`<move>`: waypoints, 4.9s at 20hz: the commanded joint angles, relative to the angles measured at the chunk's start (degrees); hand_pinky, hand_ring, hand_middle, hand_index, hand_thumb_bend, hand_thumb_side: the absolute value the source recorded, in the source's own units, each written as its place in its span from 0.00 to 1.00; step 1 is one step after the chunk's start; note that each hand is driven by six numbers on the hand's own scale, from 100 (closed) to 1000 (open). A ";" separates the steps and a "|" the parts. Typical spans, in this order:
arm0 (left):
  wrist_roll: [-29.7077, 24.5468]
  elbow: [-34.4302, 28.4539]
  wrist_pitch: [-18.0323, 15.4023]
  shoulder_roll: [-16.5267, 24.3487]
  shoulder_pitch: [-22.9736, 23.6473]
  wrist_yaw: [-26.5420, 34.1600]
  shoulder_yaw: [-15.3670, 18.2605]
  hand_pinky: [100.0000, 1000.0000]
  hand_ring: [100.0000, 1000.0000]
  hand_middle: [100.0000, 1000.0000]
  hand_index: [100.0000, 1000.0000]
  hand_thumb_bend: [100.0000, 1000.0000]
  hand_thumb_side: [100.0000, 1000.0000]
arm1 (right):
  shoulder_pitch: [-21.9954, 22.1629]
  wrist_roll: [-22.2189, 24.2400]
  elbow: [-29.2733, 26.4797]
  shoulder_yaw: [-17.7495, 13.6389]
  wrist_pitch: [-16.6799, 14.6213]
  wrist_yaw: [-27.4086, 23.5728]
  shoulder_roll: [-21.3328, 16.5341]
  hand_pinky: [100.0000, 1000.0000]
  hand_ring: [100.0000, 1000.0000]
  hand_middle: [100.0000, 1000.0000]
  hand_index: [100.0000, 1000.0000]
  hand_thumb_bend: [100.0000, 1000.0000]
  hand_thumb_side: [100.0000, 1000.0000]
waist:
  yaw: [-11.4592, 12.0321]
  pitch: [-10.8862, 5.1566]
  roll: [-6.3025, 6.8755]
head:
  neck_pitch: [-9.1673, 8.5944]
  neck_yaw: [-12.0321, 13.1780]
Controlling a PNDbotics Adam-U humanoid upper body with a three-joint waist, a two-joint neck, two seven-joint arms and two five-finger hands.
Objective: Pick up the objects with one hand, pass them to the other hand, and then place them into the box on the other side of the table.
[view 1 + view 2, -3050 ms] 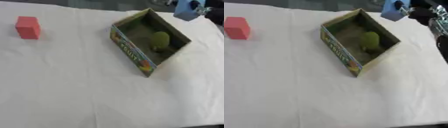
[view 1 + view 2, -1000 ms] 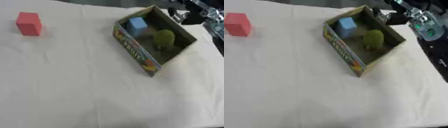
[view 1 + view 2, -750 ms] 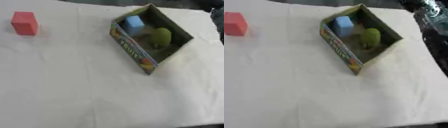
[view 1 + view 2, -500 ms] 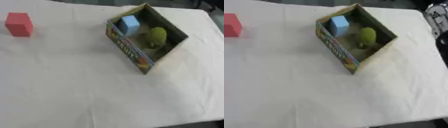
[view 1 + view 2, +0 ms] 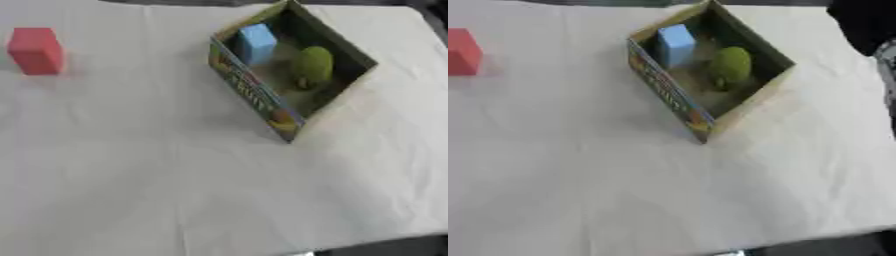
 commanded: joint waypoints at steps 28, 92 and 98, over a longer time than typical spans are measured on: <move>-27.30 40.50 -1.47 -12.79 -23.56 -31.54 4.25 0.79 0.83 0.78 0.81 0.62 0.23 | 0.52 5.90 -1.16 -1.22 1.25 1.00 0.20 1.00 1.00 1.00 1.00 0.00 0.48 | -6.16 -0.83 1.10 | -1.97 7.35; -29.81 42.40 6.48 -12.04 -24.79 -45.79 6.73 0.81 0.84 0.75 0.77 0.62 0.00 | -0.28 12.65 -1.16 0.86 0.51 8.42 3.07 1.00 1.00 1.00 1.00 0.00 0.46 | -8.48 2.68 1.16 | -5.10 10.81; -30.19 42.22 6.30 -11.97 -25.03 -45.52 6.97 0.80 0.84 0.75 0.77 0.63 0.00 | -0.20 13.08 -1.16 0.98 0.22 8.74 2.98 1.00 1.00 1.00 1.00 0.00 0.46 | -8.40 2.63 1.13 | -5.14 10.74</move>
